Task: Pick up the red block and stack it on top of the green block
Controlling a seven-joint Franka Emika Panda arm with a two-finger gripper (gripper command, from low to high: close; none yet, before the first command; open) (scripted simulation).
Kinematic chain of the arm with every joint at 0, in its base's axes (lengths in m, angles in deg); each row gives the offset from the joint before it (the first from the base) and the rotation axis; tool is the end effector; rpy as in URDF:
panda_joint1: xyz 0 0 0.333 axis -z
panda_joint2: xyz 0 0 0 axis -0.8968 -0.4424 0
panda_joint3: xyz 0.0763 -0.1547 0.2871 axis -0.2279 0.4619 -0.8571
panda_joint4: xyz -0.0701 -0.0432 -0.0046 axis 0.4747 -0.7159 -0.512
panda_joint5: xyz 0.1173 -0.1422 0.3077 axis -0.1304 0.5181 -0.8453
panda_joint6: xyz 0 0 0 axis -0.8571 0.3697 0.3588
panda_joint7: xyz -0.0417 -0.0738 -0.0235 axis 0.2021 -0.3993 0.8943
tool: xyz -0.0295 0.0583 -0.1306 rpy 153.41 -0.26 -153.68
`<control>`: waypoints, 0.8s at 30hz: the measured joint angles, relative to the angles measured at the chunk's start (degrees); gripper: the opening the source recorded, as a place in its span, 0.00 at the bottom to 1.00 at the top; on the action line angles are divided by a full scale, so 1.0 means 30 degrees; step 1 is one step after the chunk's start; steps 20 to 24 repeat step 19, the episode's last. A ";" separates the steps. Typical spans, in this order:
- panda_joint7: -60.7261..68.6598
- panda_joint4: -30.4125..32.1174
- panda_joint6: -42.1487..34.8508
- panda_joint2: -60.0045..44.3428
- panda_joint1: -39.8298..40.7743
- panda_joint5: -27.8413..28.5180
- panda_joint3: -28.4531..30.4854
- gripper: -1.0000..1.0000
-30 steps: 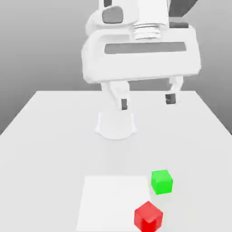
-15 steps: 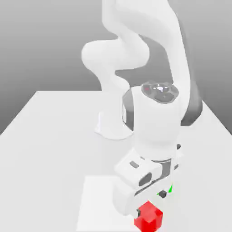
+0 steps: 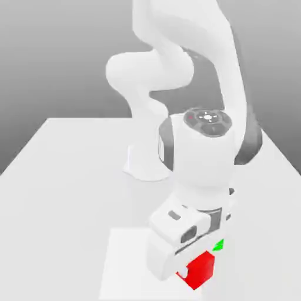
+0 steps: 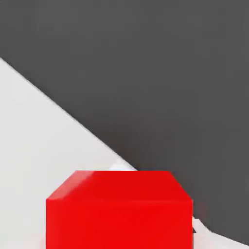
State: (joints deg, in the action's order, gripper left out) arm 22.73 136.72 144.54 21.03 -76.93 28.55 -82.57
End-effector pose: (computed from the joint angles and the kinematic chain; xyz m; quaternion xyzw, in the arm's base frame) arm 0.4479 0.0944 0.2280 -0.9990 0.0428 0.0037 0.0081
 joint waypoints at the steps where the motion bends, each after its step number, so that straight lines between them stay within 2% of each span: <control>1: -0.0135 0.0644 -0.0039 0.0672 -0.0171 -0.0156 -0.0214 0.00; 5: -0.1026 0.3333 -0.0074 0.3411 -0.1491 -0.0359 -0.0843 0.00; 9: -0.2473 0.5853 0.0141 0.5763 -0.2011 0.0307 -0.1433 0.00; 15: -0.3225 0.6171 0.3656 0.2569 -0.1898 0.1108 -0.1582 0.00; 16: -0.3322 0.6152 0.4165 0.2040 -0.1904 0.1241 -0.1547 1.00; 24: -0.3322 0.6152 0.4164 0.2040 -0.1904 0.1241 -0.1547 1.00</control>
